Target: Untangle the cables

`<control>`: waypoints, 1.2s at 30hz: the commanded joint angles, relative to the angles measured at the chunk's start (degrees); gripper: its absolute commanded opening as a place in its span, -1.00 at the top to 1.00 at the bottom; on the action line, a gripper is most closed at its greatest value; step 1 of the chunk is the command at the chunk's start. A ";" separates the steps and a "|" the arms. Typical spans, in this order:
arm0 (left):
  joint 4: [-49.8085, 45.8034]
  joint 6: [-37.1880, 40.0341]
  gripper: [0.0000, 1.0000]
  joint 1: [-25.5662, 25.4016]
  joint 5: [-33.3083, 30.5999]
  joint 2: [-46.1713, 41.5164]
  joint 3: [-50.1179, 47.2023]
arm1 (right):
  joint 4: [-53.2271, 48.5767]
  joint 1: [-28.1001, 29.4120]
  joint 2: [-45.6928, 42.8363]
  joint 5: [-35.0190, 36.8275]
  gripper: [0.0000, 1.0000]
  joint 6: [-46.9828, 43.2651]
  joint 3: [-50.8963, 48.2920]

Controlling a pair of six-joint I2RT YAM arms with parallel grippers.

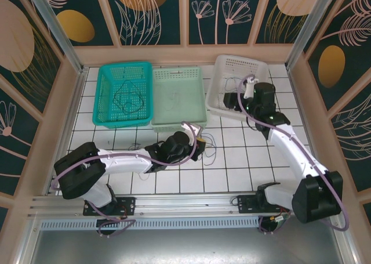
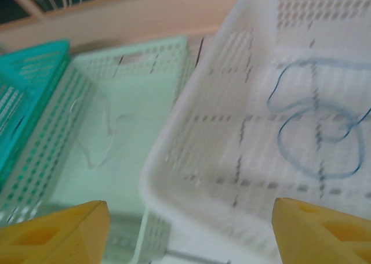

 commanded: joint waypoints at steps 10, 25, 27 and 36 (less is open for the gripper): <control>-2.82 -1.06 0.34 -0.30 -4.16 -5.67 -3.16 | 1.60 11.33 -7.32 -6.67 -0.39 12.03 -15.77; -7.73 0.09 0.19 -0.31 0.43 -3.64 -7.74 | -1.17 20.37 -0.39 -2.85 -0.20 7.30 -11.90; -6.93 0.08 0.17 -0.31 1.08 -3.69 -8.27 | -1.76 20.83 1.07 -3.01 -0.19 6.42 -11.07; -5.79 -0.08 0.15 -0.35 2.47 -3.01 -9.48 | -2.83 22.62 7.05 -5.37 -0.09 3.61 -8.29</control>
